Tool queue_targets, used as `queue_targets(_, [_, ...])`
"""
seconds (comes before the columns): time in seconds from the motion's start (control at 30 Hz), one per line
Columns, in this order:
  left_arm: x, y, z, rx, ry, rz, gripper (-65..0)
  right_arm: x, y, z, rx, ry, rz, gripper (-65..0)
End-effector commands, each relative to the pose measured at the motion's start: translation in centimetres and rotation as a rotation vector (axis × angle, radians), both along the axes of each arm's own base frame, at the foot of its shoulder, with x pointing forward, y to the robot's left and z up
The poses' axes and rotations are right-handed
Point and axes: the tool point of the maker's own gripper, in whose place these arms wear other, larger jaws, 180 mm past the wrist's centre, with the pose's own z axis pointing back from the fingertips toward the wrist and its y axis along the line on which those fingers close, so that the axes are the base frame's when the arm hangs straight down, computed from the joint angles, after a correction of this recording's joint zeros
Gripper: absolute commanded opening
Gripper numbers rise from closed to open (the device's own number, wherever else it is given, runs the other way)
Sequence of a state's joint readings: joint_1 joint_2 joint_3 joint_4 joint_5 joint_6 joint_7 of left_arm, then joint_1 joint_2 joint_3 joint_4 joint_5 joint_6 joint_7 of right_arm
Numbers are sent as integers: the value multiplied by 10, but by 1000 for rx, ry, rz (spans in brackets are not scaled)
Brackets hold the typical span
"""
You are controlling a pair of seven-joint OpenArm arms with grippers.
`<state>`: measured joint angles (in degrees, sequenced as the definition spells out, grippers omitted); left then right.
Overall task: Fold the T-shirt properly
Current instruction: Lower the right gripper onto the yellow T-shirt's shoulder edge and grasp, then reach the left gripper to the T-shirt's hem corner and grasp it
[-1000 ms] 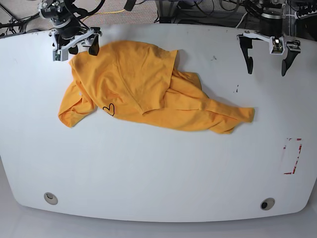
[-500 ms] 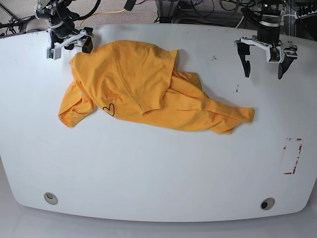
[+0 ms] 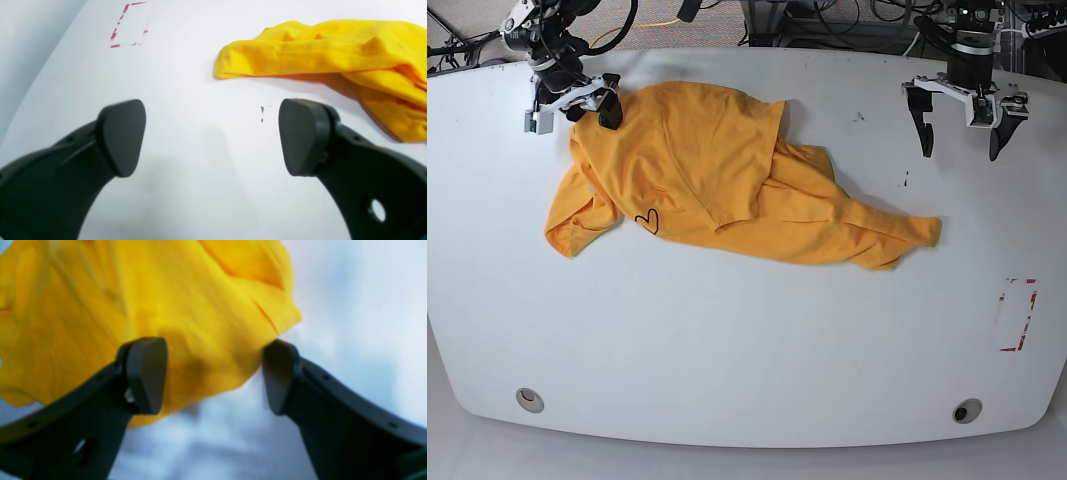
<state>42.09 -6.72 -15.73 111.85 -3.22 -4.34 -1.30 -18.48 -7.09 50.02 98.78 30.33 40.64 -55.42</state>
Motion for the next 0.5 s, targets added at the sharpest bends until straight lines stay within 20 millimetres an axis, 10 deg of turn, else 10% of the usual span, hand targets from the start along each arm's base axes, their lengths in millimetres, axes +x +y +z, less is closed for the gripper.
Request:
queue_targets(0.0, [2, 1, 12, 11, -44, -8, -61, -19, 5, -20, -4, 129, 30, -220])
queue_targets(0.13, [3, 2, 13, 12, -46, -6, -60, -13, 22, -21, 11, 125, 91, -266])
queue_targets(0.37, [14, 4, 15, 4, -44, 15, -58, -9, 26, -17, 5, 114, 107, -637])
queue_targets(0.47, [24, 5, 16, 2, -43, 23, -57, -9, 26, -17, 5, 116, 107, -650])
